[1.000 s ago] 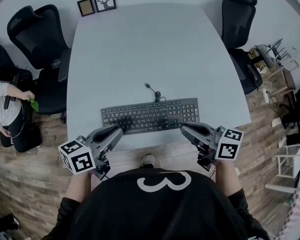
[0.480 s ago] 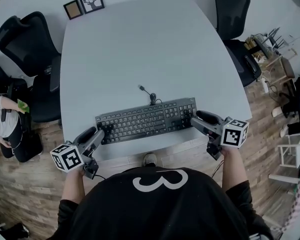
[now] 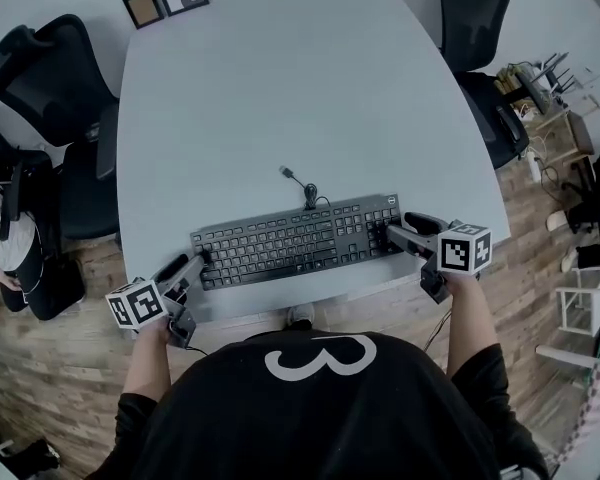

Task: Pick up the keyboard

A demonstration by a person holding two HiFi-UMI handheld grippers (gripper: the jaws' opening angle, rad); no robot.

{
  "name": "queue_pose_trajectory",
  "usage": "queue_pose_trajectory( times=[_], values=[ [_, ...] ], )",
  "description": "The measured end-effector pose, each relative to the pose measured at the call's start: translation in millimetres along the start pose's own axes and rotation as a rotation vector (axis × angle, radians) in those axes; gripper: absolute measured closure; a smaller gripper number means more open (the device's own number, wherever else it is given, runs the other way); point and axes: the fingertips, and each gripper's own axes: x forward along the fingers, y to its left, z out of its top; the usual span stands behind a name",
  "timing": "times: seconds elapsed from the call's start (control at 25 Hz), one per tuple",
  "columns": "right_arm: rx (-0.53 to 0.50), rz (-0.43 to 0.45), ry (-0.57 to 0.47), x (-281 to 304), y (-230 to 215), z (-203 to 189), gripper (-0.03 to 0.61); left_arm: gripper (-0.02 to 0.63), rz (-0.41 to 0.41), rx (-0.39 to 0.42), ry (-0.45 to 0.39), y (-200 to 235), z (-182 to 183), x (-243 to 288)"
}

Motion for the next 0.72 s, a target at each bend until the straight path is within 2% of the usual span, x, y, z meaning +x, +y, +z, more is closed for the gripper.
queue_pose_trajectory(
  times=[0.4, 0.56, 0.72],
  values=[
    [0.058, 0.033, 0.055, 19, -16, -7, 0.288, 0.354, -0.039, -0.039, 0.049, 1, -3, 16],
    [0.072, 0.044, 0.066, 21, -18, -11, 0.29, 0.354, -0.03, -0.018, 0.095, -3, -6, 22],
    [0.091, 0.043, 0.065, 21, -20, -10, 0.29, 0.357, -0.024, -0.032, 0.12, -3, -8, 25]
  ],
)
